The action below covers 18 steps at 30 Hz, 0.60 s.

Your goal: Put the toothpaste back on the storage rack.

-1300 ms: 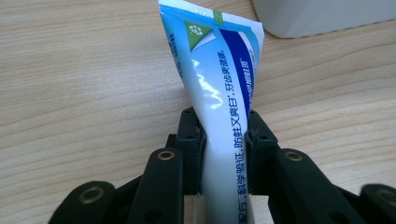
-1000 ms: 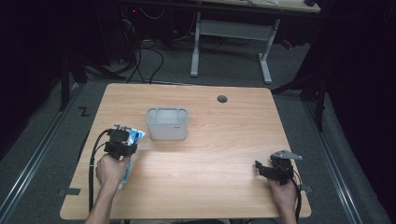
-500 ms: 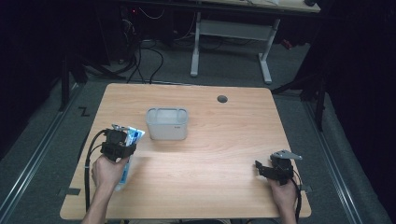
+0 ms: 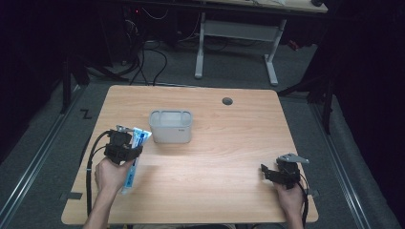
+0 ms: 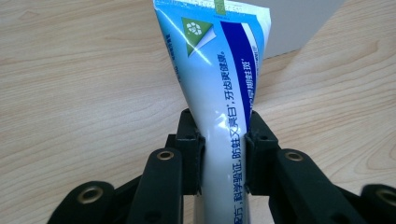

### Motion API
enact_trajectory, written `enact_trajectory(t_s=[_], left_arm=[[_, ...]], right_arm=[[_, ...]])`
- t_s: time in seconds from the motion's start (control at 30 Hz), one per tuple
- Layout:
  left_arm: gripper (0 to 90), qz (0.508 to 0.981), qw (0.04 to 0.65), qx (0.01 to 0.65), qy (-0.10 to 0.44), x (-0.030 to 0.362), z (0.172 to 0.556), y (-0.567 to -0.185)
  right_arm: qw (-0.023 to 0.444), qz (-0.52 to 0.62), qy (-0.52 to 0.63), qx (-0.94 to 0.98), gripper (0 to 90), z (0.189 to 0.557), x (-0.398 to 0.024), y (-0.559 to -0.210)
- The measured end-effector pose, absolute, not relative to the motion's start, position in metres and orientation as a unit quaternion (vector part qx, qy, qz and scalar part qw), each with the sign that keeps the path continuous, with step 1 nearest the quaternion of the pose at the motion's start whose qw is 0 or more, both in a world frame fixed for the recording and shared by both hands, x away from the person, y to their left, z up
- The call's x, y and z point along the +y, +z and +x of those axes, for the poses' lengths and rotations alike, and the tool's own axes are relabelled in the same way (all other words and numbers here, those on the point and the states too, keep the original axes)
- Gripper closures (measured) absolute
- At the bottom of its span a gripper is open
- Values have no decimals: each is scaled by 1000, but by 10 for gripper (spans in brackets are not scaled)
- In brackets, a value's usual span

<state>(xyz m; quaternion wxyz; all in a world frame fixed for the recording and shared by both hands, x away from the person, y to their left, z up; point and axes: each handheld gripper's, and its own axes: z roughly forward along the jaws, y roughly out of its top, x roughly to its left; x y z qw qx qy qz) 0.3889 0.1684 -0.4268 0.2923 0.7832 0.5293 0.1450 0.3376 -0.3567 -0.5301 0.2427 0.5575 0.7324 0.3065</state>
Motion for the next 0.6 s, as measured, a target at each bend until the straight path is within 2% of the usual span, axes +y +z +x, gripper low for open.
enact_trajectory(t_s=[0.6], left_arm=[[723, 800, 324, 485, 141, 144, 394, -395]], right_arm=[[243, 557, 307, 732, 278, 338, -357, -530]])
